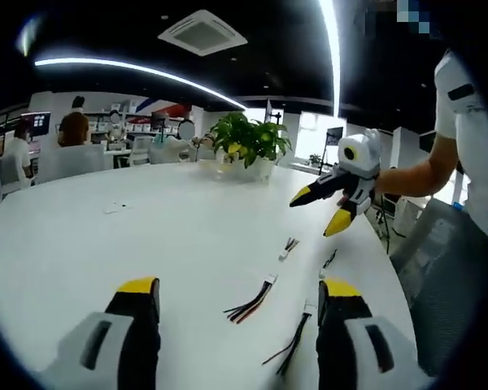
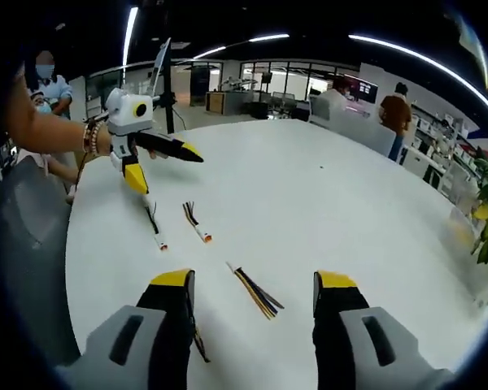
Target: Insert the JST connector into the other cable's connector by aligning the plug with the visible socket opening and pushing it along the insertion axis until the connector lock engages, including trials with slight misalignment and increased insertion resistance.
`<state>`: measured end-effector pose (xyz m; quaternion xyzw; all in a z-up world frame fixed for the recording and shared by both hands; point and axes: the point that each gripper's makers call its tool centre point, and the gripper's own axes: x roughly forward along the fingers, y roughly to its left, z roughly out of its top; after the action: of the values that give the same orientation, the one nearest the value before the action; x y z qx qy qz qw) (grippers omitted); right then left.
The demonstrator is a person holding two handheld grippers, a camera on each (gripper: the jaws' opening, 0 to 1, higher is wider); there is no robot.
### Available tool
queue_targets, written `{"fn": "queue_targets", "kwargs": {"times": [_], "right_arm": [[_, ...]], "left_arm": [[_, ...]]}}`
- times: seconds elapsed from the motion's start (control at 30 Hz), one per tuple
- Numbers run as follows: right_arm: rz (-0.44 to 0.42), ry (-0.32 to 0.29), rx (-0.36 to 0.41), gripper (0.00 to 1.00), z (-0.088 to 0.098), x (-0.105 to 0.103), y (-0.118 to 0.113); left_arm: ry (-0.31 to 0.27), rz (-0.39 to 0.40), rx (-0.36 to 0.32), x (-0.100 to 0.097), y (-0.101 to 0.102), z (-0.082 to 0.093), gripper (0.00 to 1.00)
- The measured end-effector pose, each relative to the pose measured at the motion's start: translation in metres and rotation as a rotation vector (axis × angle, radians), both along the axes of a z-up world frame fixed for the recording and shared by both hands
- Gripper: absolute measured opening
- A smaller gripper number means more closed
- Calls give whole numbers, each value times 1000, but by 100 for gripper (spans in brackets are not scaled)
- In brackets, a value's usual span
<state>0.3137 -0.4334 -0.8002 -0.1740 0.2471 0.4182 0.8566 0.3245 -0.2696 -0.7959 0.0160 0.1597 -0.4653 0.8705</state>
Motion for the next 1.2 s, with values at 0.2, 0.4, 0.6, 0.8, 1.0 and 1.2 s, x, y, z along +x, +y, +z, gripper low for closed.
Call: {"fn": "queue_targets", "kwargs": {"times": [0.2, 0.4, 0.6, 0.8, 1.0, 1.2], "right_arm": [[105, 1, 18, 55, -6, -4, 10], [252, 0, 51, 50, -10, -13, 22], [329, 15, 118, 43, -10, -15, 29], [409, 54, 178, 44, -12, -23, 35], [426, 95, 189, 38, -19, -23, 34], [427, 109, 214, 36, -22, -16, 34]], "left_arm": [[4, -25, 2, 1, -6, -5, 74], [19, -73, -4, 1, -14, -9, 75], [25, -121, -10, -1, -24, -13, 71], [6, -166, -24, -2, -32, -11, 64], [12, -200, -27, -2, -38, -16, 59], [16, -224, -25, -2, -43, -21, 51]]}}
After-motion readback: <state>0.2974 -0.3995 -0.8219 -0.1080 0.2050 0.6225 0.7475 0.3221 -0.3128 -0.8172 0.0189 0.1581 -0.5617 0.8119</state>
